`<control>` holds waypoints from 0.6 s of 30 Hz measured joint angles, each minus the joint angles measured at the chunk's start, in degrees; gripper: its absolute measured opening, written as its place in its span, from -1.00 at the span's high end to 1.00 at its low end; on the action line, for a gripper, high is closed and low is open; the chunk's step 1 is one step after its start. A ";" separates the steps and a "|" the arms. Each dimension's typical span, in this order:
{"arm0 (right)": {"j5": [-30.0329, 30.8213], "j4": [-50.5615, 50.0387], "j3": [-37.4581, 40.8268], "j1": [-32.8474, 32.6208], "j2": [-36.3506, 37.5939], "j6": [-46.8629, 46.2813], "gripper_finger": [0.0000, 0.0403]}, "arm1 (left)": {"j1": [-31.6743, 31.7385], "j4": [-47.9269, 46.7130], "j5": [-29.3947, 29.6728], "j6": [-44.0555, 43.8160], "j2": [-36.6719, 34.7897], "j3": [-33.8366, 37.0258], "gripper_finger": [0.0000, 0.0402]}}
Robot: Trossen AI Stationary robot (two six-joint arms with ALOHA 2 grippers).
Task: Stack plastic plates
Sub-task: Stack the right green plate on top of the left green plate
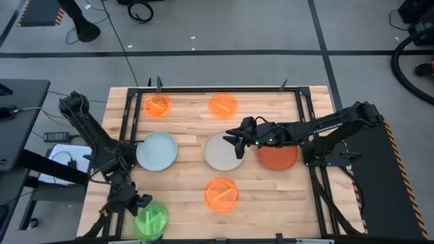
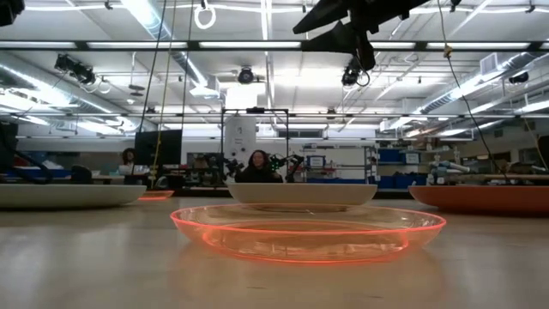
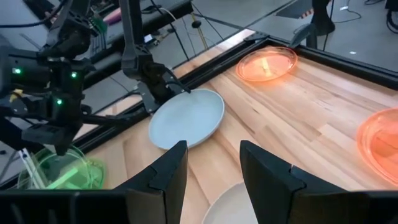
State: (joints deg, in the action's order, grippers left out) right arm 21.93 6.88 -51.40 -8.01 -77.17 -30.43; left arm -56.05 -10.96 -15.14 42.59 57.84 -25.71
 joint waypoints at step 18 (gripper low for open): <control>-0.05 0.33 0.00 0.10 -0.02 2.85 0.22 | 2.01 -2.71 -0.39 -7.80 -2.39 0.00 0.38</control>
State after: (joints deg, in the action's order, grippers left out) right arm 21.89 7.21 -51.40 -7.91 -77.19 -27.58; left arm -54.04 -13.67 -15.54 34.78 55.46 -25.71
